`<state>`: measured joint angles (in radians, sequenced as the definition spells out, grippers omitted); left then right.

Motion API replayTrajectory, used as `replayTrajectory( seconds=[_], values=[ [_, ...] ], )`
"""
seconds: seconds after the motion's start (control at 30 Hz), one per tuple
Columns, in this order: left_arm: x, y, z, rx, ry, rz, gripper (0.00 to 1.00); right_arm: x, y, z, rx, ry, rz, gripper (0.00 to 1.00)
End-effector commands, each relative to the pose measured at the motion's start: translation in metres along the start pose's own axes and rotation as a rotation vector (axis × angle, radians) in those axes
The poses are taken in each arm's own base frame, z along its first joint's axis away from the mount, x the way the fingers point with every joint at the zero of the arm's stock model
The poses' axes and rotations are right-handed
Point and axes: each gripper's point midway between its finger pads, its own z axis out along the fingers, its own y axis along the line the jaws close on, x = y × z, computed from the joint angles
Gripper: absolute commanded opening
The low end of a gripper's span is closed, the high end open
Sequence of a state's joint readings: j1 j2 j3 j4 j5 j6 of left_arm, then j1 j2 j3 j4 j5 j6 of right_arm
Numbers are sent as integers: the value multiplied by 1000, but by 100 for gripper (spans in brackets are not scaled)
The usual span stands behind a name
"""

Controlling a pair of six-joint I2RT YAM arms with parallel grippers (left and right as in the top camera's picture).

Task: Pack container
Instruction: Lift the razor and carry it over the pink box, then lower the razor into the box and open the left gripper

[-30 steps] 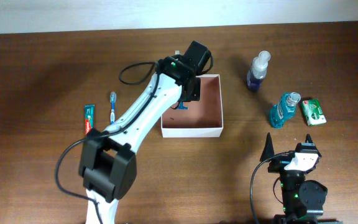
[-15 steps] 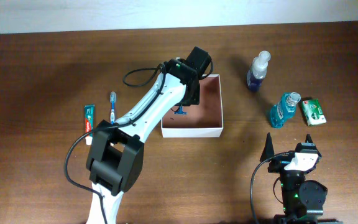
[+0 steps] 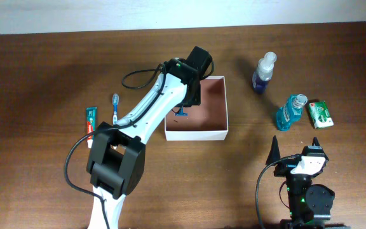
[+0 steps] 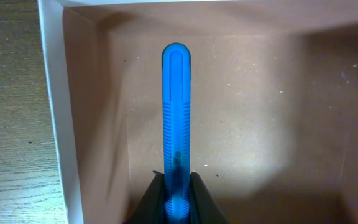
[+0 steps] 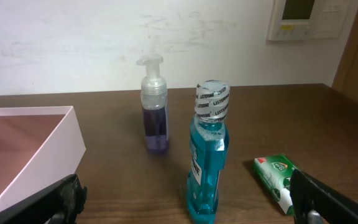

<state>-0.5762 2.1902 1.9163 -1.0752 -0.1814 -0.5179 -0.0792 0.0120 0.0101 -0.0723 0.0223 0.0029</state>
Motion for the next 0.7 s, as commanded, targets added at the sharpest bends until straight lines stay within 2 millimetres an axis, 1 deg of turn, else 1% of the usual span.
replayTrajectory(
  seconds=[0.0, 0.27, 0.37, 0.57, 0.67],
  values=[
    [-2, 5, 8, -28, 1, -16, 9, 3, -3, 0, 15, 6, 1, 98],
    [0, 4, 17, -31, 7, -15, 9, 3, -3, 0, 15, 6, 1, 98],
    [0, 4, 24, -36, 15, -15, 9, 3, -3, 0, 15, 6, 1, 98],
    [9, 5, 44, -59, 55, -8, 9, 3, -3, 0, 15, 6, 1, 98],
    [9, 6, 45, -61, 57, -7, 9, 3, -3, 0, 15, 6, 1, 98]
  ],
)
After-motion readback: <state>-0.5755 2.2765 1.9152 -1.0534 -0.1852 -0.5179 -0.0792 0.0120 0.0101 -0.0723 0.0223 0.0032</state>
